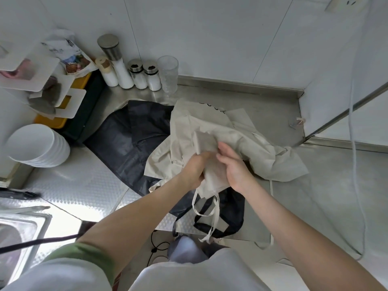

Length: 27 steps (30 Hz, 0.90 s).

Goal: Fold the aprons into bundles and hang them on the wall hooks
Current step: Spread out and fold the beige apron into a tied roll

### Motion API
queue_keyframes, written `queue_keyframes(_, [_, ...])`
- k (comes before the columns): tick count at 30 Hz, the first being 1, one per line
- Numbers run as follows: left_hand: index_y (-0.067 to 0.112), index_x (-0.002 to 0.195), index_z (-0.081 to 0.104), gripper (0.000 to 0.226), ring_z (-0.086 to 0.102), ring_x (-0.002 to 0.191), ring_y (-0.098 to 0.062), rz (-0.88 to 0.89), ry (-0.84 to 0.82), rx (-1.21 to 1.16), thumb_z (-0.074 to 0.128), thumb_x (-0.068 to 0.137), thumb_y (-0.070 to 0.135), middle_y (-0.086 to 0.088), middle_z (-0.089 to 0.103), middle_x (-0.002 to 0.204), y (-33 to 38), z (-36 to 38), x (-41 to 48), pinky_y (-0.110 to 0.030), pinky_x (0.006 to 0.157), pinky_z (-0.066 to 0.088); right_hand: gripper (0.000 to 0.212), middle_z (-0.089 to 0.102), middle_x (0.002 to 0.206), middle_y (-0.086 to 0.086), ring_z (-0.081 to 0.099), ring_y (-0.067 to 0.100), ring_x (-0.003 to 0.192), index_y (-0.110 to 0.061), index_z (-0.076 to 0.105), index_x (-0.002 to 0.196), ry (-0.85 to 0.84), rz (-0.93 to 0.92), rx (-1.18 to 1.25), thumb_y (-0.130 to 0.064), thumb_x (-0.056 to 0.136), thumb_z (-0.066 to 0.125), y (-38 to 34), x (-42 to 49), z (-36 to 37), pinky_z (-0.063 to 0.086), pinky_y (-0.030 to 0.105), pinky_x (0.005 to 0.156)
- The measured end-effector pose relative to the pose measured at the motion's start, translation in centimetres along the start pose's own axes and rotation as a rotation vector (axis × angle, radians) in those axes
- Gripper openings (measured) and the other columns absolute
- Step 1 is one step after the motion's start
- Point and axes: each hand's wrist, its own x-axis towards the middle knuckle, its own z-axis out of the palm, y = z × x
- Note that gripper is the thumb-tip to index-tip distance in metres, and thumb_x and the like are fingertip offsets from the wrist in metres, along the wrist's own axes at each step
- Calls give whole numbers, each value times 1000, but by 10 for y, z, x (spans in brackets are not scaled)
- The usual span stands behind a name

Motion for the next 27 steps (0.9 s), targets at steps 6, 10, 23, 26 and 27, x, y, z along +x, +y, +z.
queue_keyframes(6, [6,108,64,21,73,82,-20,-27,-60,-126,59,94,21,-8,75,94,11,-6,-10,-30,68,56,30,74,101,4,69,20,93,-14,69,108,35,226,-48,-36,89,63,-10,-1,-7,54,33,84])
queue_keyframes(10, [2,118,60,39,70,95,-30,-3,4,-159,67,90,28,-15,72,107,18,-2,-9,-44,83,57,22,75,95,3,71,17,87,-15,68,105,-22,184,42,-31,90,63,-23,1,-1,55,33,77])
queue_keyframes(23, [16,120,58,61,67,100,-14,310,62,412,74,75,54,3,69,112,46,-4,2,-33,91,54,27,73,99,7,71,21,89,-8,62,114,-167,19,237,-12,91,48,-54,-10,-6,59,34,73])
queue_keyframes(26, [16,115,63,43,69,97,-16,368,-19,469,73,82,41,2,71,108,51,-6,1,-32,87,56,27,73,102,8,71,20,91,-10,65,109,-160,2,191,-25,91,52,-60,-9,-6,58,34,78])
queue_keyframes(27, [17,111,63,35,69,96,-16,366,-69,463,72,84,36,2,71,106,54,-7,-2,-30,85,56,29,73,104,8,70,21,94,-12,65,109,-144,0,169,-29,88,55,-61,-9,-4,57,36,82])
